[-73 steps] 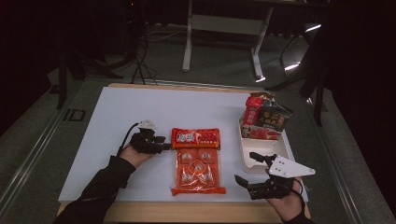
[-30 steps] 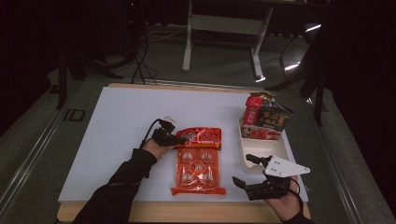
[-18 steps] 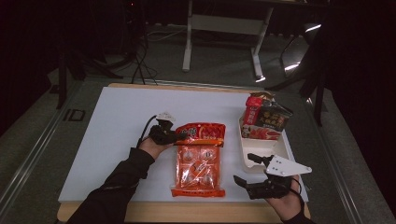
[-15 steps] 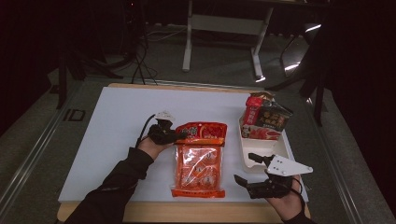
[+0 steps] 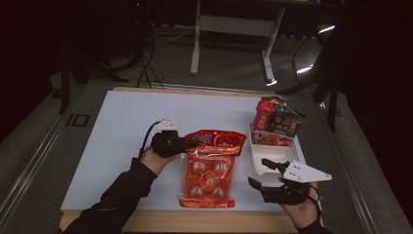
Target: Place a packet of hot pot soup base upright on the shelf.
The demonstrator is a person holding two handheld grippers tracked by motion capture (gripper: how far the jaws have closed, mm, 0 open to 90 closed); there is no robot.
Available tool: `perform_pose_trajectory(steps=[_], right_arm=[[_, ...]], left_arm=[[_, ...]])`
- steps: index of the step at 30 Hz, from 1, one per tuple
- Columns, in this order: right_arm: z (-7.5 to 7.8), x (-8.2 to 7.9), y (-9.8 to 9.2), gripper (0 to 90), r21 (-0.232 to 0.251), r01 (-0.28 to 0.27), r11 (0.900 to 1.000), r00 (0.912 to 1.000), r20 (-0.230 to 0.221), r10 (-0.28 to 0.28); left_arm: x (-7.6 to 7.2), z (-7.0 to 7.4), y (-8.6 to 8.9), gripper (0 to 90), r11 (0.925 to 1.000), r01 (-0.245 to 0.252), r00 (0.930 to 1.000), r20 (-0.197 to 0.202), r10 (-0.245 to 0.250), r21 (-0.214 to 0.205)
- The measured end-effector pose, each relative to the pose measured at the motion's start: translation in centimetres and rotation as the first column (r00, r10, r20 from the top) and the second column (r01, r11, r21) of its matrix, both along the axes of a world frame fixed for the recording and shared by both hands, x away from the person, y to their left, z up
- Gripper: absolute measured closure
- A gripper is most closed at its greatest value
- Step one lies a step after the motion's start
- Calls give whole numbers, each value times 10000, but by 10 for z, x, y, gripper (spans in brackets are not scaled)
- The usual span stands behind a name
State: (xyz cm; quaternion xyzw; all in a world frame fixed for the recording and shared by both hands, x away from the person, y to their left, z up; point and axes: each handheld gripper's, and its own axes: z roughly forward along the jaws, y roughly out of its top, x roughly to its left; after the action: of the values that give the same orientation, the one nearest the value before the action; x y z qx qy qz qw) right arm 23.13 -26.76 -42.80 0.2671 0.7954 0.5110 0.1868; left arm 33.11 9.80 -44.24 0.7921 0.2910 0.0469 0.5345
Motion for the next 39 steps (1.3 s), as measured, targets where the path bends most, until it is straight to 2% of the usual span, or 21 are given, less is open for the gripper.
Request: perform_pose_trajectory(steps=[5, 6, 9, 13, 15, 17, 18, 23, 28, 30, 31, 36, 39], right_arm=[[3, 1, 0, 276, -184, 182, 9997, 9997, 183, -179], [4, 1, 0, 288, -57, 224, 9997, 9995, 220, -223], [10, 6, 0, 268, 128, 292, 9995, 9995, 142, -294], [16, 11, 3, 242, 139, 336, 9993, 9990, 275, -340], [16, 15, 5, 218, 64, 277, 9996, 9993, 248, -278], [16, 17, 7, 210, 84, 79, 9999, 9998, 158, -80], [16, 18, 9, 206, 78, 41, 10000, 9997, 253, -43], [13, 24, 21, 214, -118, -406, 9991, 9992, 30, 407], [6, 33, 28, 318, 152, -528, 9985, 9966, -621, 536], [5, 35, 29, 342, 183, -545, 9983, 9960, -699, 556], [3, 37, 31, 421, 190, -618, 9979, 9945, -832, 632], [-3, 41, 34, 564, 53, -815, 9967, 9910, -1060, 816], [-4, 43, 35, 655, 98, -1161, 9932, 9859, -1198, 1165]], left_arm=[[-9, 7, -2, 900, 9995, 279, 9992, 280, -276, -109], [-13, 11, -3, 900, 9990, 439, 9980, 460, -433, -121], [-19, 16, -5, 900, 9975, 681, 9959, 618, -667, -201], [-29, 23, -9, 900, 9925, 1173, 9889, 959, -1136, -335], [-34, 26, -12, 900, 9885, 1484, 9830, 1139, -1443, -282], [-37, 28, -13, 900, 9866, 1612, 9794, 1274, -1567, -255], [-37, 28, -13, 900, 9854, 1686, 9782, 1275, -1641, -252], [-37, 27, -13, 900, 9835, 1721, 9785, 1246, -1641, -563], [-39, 26, -14, 900, 9801, 1816, 9762, 1350, -1699, -800], [-39, 26, -14, 900, 9801, 1816, 9762, 1350, -1699, -800], [-40, 26, -14, 900, 9787, 1864, 9749, 1397, -1734, -863], [-42, 26, -16, 900, 9774, 1919, 9744, 1362, -1789, -885], [-41, 25, -15, 900, 9770, 1919, 9756, 1261, -1797, -929]])
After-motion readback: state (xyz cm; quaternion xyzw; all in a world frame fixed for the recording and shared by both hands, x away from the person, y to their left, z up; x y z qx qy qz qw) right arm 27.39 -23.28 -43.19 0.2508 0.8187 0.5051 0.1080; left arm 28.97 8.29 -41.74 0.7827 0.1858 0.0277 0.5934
